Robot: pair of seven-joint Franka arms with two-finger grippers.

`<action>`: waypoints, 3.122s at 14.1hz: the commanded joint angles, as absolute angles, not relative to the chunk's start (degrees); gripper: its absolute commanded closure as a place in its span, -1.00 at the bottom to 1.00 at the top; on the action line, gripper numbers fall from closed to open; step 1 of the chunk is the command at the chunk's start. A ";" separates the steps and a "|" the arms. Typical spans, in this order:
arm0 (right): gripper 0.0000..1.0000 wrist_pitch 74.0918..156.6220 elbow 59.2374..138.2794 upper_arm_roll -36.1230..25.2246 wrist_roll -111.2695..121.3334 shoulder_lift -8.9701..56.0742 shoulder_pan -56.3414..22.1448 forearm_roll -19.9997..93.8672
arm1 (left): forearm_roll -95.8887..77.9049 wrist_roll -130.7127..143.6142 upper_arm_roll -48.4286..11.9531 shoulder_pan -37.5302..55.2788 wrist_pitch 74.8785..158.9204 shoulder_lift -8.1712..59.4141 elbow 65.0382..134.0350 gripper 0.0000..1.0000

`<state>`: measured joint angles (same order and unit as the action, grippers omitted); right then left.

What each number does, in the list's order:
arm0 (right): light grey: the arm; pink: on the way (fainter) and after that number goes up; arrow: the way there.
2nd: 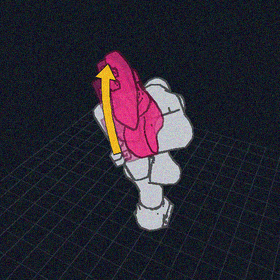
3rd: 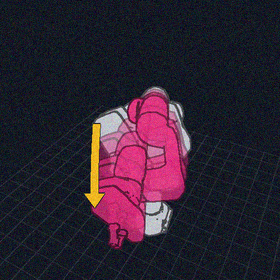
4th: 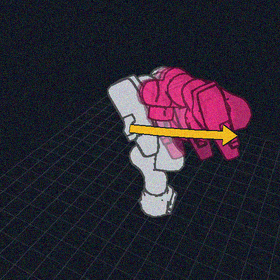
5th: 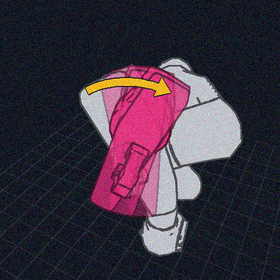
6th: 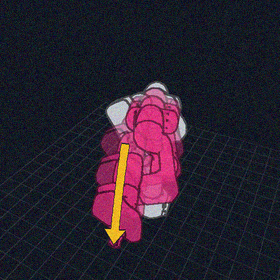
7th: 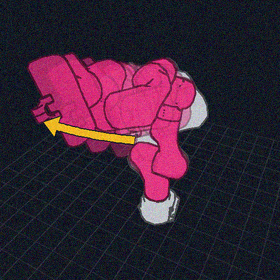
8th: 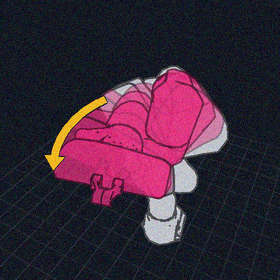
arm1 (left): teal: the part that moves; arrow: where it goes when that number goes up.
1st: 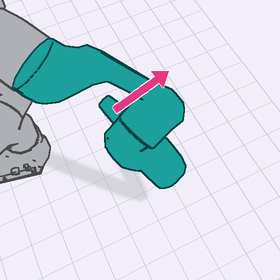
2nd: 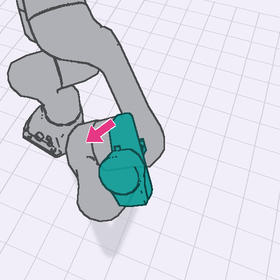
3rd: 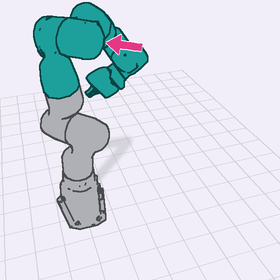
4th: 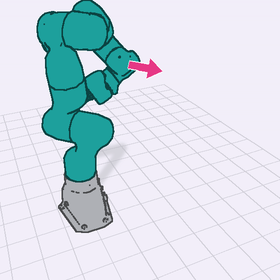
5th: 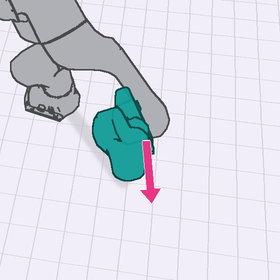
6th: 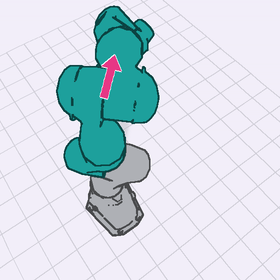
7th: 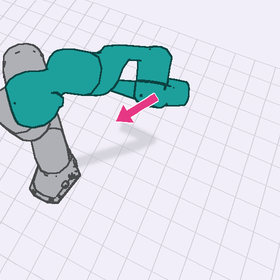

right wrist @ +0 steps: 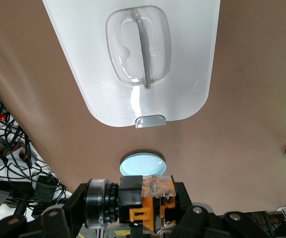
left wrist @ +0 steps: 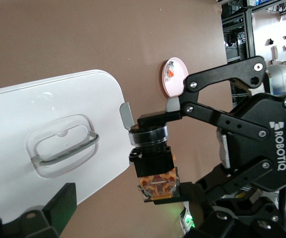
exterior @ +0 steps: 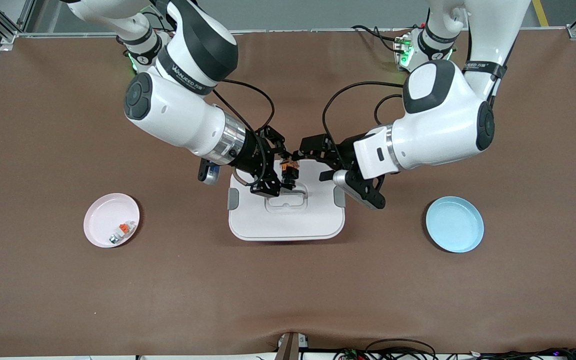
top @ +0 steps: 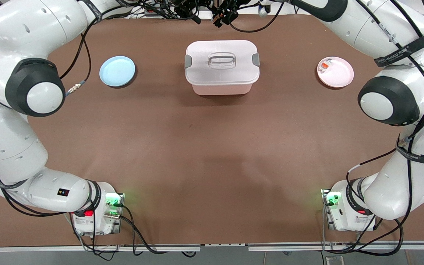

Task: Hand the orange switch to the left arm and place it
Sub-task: 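Grasp the switch with the left gripper beside the right gripper, then carry the switch to the blue plate with the left gripper while the right gripper withdraws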

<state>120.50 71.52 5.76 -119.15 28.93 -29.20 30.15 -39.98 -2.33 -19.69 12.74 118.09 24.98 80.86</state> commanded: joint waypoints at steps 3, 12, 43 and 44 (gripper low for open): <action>1.00 122.69 70.05 5.27 -120.24 29.79 -30.14 30.85 | -41.13 -2.37 -19.77 14.50 121.81 26.63 79.28 -1.00; 1.00 122.78 69.96 5.19 -120.23 30.41 -30.41 30.76 | -41.04 -3.43 -19.77 15.64 126.04 28.12 79.28 -0.57; -1.00 103.74 70.58 4.83 -82.84 27.16 -22.60 21.72 | -5.47 -4.48 -18.72 -5.00 81.83 17.14 81.38 1.00; -1.00 101.62 70.49 4.83 -78.18 26.64 -21.54 20.40 | -2.40 -4.57 -18.72 -5.97 81.91 17.14 82.60 1.00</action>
